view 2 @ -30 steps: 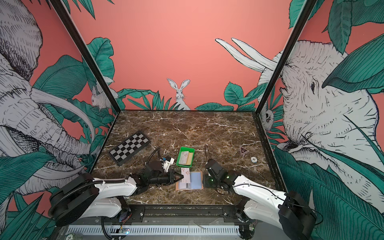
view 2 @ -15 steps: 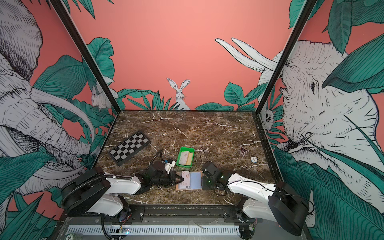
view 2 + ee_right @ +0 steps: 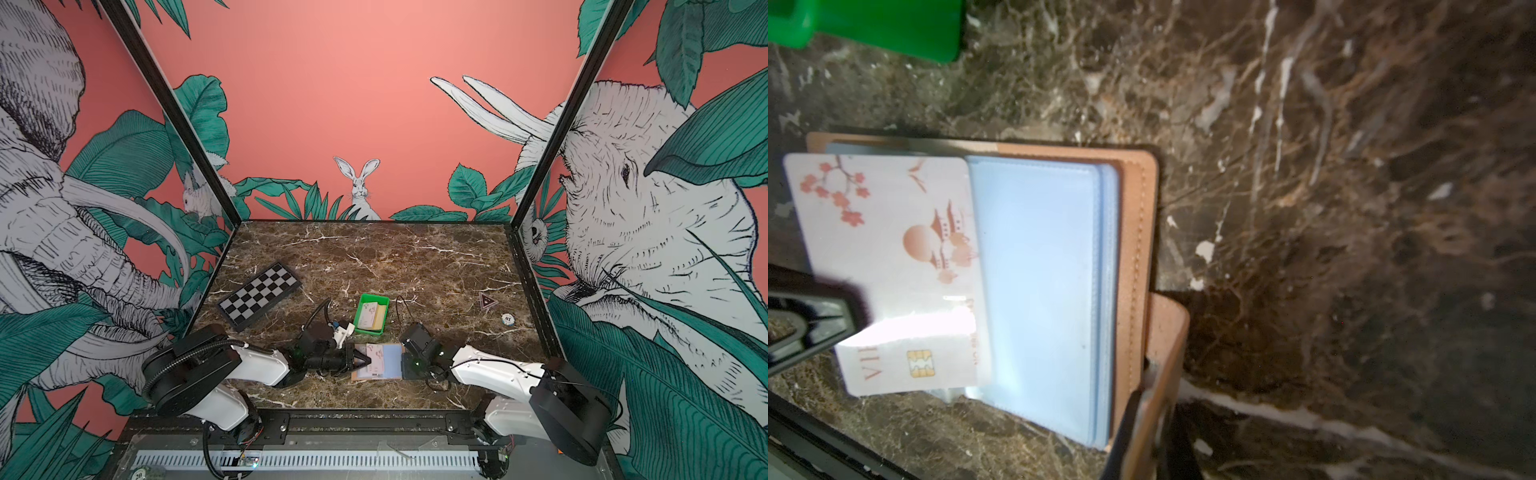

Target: Put the credit cards into the card holder

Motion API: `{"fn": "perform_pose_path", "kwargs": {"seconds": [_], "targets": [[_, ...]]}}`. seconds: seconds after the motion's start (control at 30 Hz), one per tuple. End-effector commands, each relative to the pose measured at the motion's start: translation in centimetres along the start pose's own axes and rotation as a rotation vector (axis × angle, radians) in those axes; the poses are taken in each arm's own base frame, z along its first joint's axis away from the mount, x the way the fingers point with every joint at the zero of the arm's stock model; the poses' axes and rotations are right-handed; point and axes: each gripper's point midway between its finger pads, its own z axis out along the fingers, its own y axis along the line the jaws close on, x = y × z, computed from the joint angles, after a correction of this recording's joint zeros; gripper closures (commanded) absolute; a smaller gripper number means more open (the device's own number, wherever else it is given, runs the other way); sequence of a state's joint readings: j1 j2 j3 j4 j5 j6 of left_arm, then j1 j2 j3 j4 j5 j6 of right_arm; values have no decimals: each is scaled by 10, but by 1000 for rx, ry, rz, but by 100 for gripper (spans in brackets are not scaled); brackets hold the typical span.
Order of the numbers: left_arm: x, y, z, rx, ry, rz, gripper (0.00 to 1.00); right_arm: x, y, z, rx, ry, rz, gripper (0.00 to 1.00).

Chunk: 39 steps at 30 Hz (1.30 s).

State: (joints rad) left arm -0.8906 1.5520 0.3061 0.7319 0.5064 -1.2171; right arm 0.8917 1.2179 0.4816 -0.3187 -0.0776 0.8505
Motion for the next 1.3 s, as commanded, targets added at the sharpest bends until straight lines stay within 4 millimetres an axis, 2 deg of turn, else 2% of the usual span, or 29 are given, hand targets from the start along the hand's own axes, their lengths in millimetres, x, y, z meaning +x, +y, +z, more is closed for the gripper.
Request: {"fn": "perform_pose_path", "kwargs": {"seconds": [0.0,0.37,0.67,0.83,1.27], "targets": [[1,-5,2,21,10,-8,100,1,-5,3,36,-1,-4,93],[7,-1,1,6,35,-23,100,2,-8,5,54,0,0,95],[1,-5,8,15,32,-18,100,4,-7,7,49,9,-5,96],[2,2,7,-35,39,-27,88,6,-9,8,59,14,-6,97],[2,9,-8,-209,58,22,78,7,-14,9,105,33,-32,98]]}}
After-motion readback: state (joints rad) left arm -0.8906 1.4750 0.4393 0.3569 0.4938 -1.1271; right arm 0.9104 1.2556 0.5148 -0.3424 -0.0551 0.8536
